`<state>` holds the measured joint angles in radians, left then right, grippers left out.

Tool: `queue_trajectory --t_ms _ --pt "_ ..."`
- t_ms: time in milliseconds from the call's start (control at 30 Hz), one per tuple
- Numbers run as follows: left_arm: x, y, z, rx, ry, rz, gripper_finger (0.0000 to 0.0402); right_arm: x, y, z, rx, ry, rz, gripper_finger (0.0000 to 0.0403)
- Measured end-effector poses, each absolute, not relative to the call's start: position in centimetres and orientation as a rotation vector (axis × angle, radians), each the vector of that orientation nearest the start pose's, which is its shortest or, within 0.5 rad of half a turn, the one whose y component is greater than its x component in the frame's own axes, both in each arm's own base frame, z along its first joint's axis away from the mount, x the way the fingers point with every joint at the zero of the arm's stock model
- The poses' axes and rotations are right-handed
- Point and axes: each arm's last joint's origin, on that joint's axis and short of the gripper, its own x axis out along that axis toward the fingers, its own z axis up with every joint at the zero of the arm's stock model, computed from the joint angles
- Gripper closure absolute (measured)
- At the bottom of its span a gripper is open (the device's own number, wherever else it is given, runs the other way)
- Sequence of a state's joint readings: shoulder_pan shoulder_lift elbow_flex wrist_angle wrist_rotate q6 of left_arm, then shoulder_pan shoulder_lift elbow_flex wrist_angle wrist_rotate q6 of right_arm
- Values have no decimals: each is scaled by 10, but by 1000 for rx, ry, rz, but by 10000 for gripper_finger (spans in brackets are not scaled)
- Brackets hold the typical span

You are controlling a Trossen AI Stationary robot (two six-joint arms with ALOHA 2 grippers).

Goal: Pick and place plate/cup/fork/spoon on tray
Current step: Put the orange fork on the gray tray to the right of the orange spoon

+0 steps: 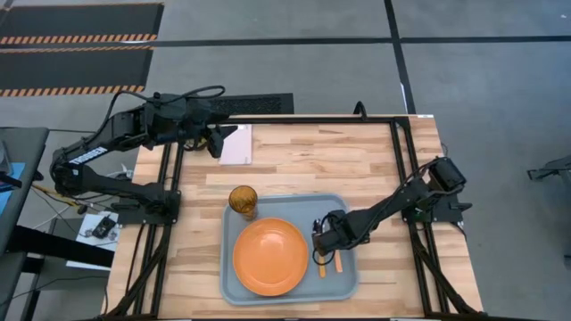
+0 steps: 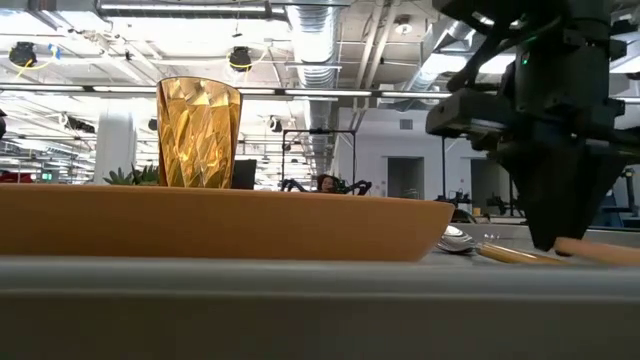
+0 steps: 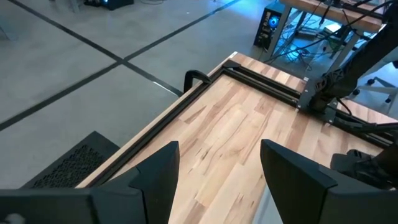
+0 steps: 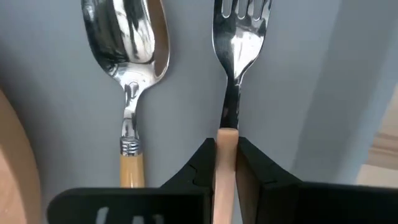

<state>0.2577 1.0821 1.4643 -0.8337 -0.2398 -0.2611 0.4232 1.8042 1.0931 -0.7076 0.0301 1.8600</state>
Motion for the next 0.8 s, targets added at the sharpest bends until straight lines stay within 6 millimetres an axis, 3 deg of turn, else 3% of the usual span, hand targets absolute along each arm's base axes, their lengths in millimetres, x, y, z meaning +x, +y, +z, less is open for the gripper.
queue_trajectory --t_ms 800 --pt "179 54 442 -257 389 548 189 290 140 150 1198 1155 -982 347"
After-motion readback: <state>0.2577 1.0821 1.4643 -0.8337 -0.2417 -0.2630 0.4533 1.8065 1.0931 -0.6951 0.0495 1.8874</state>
